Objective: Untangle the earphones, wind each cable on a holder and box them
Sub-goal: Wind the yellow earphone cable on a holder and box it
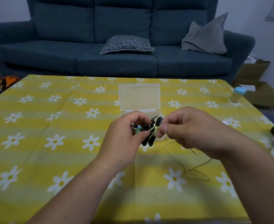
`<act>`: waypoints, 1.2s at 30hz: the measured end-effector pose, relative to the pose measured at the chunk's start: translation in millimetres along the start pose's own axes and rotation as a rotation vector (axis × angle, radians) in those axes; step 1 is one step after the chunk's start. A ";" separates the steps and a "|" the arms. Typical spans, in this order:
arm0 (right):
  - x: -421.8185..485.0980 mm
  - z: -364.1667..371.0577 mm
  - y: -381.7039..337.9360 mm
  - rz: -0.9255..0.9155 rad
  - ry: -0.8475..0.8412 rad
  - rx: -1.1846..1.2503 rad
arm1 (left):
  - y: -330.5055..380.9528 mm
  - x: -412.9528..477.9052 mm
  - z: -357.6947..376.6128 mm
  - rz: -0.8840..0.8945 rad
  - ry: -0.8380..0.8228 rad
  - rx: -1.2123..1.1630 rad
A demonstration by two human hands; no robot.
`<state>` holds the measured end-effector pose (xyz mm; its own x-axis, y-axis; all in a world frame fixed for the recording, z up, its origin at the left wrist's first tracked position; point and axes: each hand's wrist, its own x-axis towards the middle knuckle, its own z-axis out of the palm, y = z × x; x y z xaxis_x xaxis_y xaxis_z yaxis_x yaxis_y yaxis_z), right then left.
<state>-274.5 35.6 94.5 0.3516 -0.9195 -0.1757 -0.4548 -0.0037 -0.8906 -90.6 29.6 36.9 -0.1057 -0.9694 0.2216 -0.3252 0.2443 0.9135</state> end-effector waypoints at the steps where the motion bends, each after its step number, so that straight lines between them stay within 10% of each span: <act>1: 0.1 2.6 -1.1 -0.030 -0.021 0.025 | 1.5 0.2 1.4 -0.018 0.009 -0.050; 7: -1.5 21.4 -8.7 -0.134 -0.205 -0.194 | 0.0 1.1 0.9 -0.197 0.140 -0.307; 23: 20.6 3.0 18.9 -0.161 0.456 0.089 | 13.8 -6.2 -2.4 -0.209 -0.116 -0.473; 36: 31.5 25.2 36.0 0.166 0.097 0.539 | 14.4 -5.7 0.0 -0.249 -0.034 -0.642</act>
<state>-259.2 16.4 46.3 0.2227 -0.9226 -0.3150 -0.0070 0.3216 -0.9468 -94.6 38.5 48.8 -0.1327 -0.9909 -0.0223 0.2766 -0.0587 0.9592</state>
